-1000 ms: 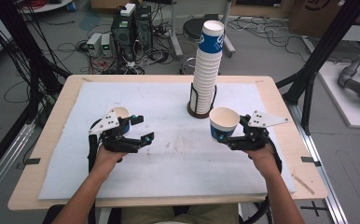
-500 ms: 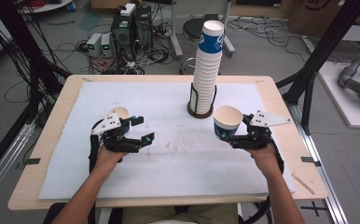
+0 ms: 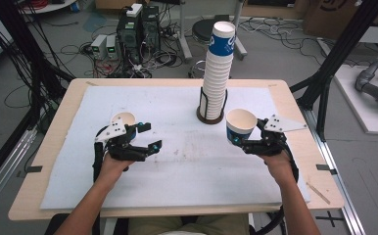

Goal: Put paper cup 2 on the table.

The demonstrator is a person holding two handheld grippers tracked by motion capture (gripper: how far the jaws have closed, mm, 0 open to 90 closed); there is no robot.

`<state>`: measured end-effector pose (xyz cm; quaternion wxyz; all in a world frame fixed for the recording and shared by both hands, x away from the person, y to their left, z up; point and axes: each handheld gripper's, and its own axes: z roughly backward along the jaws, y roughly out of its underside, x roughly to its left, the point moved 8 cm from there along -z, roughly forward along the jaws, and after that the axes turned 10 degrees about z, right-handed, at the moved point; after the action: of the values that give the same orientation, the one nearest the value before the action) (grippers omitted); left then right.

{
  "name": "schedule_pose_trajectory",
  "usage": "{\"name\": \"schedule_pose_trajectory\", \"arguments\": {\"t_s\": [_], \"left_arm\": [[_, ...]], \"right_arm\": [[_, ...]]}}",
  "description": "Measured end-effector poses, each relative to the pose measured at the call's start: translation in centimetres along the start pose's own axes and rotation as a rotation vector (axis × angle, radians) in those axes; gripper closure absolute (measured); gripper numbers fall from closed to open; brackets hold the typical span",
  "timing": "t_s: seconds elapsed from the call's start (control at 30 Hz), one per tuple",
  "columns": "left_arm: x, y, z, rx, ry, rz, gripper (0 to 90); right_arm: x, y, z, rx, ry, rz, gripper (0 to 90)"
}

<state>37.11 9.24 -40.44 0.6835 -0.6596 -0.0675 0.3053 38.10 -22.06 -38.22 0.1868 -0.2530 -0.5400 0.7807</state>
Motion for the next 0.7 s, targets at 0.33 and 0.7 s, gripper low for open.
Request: {"name": "schedule_pose_trajectory", "arguments": {"t_s": [0.33,0.7], "left_arm": [[-0.1,0.2,-0.3,0.008,-0.010,0.001,17.0],[0.0,0.5,-0.2,0.017,-0.024,0.005,17.1]], "right_arm": [[-0.6,1.1,-0.3,0.023,0.063,-0.008,26.1],[-2.8,3.8,-2.1,0.065,0.154,-0.073,25.8]]}}
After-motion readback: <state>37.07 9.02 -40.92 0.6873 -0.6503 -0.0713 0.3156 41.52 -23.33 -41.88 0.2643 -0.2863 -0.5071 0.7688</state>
